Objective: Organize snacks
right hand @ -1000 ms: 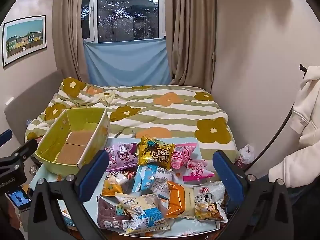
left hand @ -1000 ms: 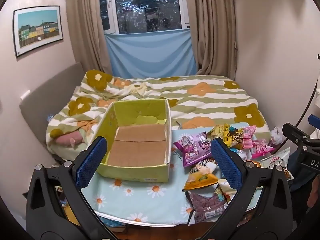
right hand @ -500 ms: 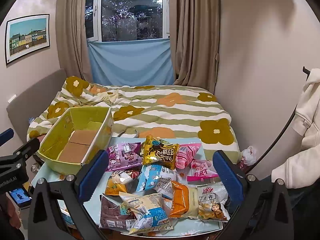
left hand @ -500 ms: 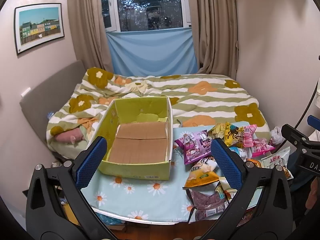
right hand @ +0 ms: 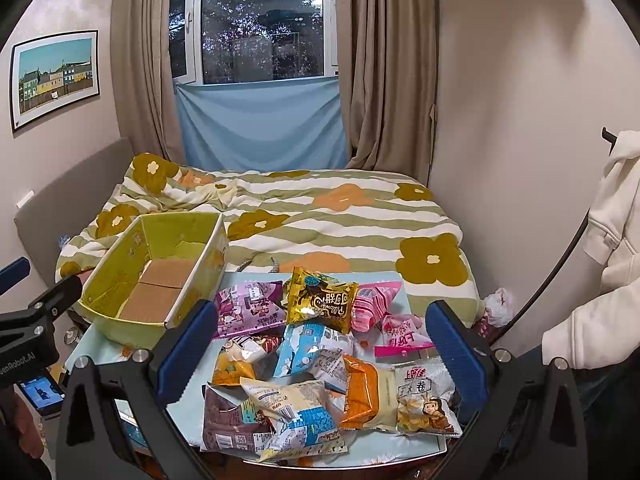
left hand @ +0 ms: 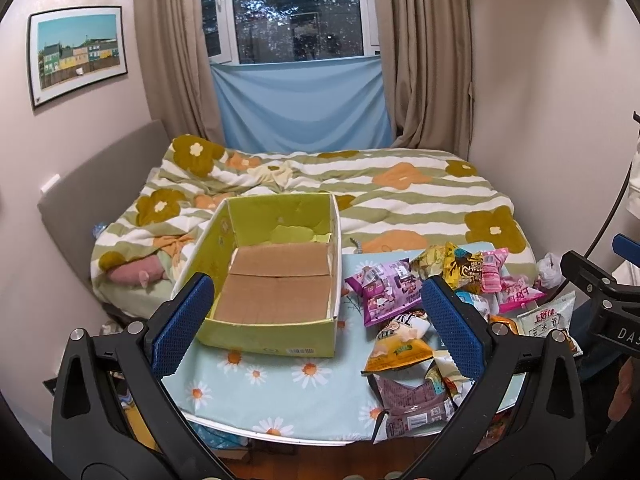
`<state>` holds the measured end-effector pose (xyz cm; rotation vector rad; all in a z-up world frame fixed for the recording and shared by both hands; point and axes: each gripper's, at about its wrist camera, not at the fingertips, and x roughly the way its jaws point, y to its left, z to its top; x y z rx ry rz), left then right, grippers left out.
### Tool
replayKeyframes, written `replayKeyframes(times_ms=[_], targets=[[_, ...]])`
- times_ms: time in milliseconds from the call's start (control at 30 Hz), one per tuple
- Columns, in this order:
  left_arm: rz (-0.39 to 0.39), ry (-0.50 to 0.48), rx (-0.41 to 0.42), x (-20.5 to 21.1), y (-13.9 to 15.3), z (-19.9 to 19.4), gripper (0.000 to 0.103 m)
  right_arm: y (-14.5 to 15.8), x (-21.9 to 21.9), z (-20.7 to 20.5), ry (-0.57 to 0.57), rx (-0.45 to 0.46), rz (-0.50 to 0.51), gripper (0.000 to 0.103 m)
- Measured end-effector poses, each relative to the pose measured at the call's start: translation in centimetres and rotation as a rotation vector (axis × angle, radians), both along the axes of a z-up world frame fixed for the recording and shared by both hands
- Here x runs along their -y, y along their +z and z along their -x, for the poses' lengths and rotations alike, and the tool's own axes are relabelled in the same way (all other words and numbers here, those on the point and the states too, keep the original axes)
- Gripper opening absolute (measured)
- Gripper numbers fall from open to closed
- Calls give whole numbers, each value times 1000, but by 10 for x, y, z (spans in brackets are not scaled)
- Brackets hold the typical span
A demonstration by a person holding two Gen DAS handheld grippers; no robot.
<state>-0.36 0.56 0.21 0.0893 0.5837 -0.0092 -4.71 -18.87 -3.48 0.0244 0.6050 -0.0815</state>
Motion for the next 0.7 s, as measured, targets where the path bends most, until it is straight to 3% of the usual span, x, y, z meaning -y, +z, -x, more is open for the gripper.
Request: replayKeyframes(times_ms=[700], targets=[[-1, 1, 2, 2, 0, 8, 103, 5, 1, 9, -2, 2, -3, 103]])
